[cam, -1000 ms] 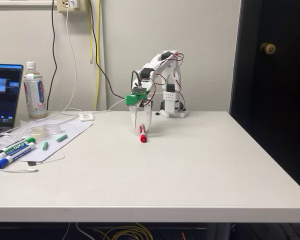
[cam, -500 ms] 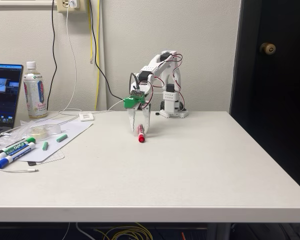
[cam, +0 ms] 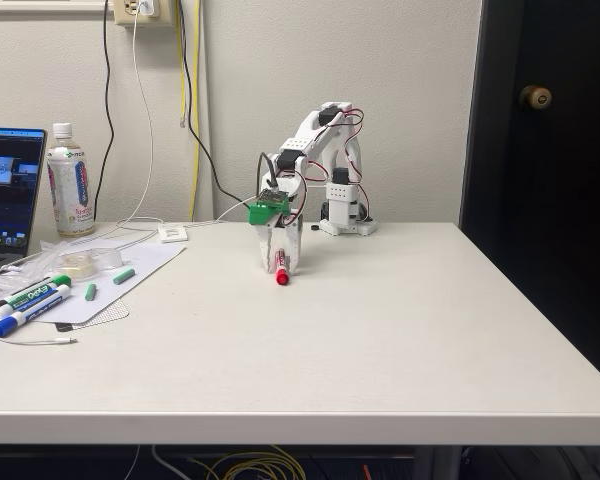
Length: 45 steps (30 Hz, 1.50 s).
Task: Pick up the red marker.
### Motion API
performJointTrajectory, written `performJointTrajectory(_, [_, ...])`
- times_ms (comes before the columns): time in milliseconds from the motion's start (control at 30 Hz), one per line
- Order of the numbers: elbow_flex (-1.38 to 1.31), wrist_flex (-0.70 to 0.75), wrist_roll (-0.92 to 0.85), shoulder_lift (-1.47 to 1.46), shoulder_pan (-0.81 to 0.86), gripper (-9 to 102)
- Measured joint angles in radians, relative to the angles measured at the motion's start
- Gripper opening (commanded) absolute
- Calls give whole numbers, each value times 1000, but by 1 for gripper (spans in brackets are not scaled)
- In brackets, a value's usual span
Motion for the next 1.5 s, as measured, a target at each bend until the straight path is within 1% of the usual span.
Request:
performJointTrajectory(133, [-2,-28,11,-11,0,19])
performJointTrajectory(300, [-2,-49,64,-20,-12,16])
performJointTrajectory(567, [2,-11,147,-5,-29,4])
performJointTrajectory(933, [2,58,282,107,-80,4])
performJointTrajectory(1167, [-107,213,371,129,-127,3])
performJointTrajectory(1267, [-123,233,382,147,-143,4])
performJointTrajectory(1500, [-123,235,370,149,-149,15])
